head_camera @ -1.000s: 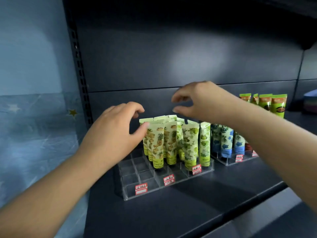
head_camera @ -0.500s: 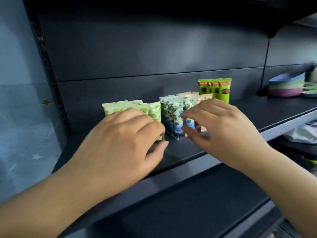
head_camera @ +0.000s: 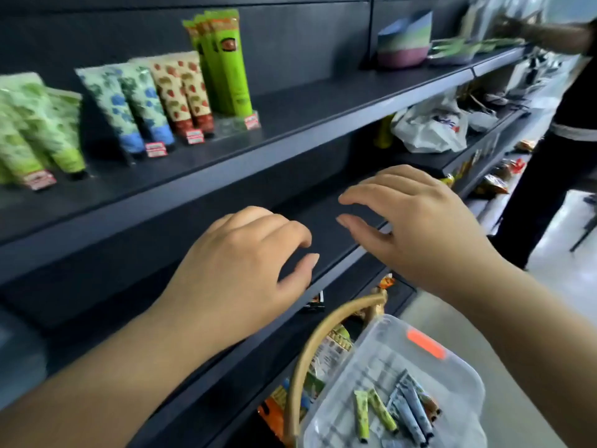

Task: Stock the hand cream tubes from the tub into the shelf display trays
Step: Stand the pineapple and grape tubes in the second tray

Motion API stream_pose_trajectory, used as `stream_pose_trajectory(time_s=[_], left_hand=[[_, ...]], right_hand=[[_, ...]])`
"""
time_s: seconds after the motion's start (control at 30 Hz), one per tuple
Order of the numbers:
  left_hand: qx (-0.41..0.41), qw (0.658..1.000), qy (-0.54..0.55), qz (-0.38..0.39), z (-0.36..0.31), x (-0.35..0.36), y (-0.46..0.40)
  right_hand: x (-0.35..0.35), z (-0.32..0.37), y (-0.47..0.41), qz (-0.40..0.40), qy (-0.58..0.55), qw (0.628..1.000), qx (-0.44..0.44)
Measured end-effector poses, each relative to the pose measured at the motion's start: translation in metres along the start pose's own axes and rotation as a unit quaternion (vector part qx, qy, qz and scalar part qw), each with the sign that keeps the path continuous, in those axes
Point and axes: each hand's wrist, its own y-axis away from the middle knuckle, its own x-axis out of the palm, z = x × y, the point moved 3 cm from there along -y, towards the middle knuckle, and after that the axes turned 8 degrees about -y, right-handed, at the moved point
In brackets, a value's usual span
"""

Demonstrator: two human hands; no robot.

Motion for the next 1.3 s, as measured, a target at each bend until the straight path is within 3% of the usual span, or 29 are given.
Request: stream_pose_trajectory(time_s=[0.27,0.43,0.7,0.9,0.97,1.1,1.3], left_hand=[[0.063,0.985,0.146,0.065,-0.048,0.098,-0.038],[0.078,0.956,0.227,0.169,-0.074,0.187,-0.028],[-0.009,0.877,0.298,0.377,-0.102,0.32,0.029],[0.016,0.839,0.244,0.485,-0.139,0.398,0.088],[-0.026,0.813,0.233,0.533,-0.149,0.427,0.105],[-0.195,0.712,0.236,0.632,-0.165,0.487,0.159],[-0.405,0.621,0.232,0.63,-0.178,0.55,0.225]], right_hand=[[-0.011,-0.056,0.094,0.043,0.081,0.981,0.172],[0.01,-0.076,0.16,0.068,0.11,0.949,0.287],[0.099,-0.088,0.282,0.112,0.074,0.867,0.481],[0.161,-0.095,0.36,0.168,0.03,0.793,0.585],[0.182,-0.101,0.384,0.18,0.007,0.749,0.638],[0.239,-0.109,0.441,0.262,-0.047,0.632,0.728],[0.306,-0.113,0.51,0.282,-0.101,0.537,0.788]])
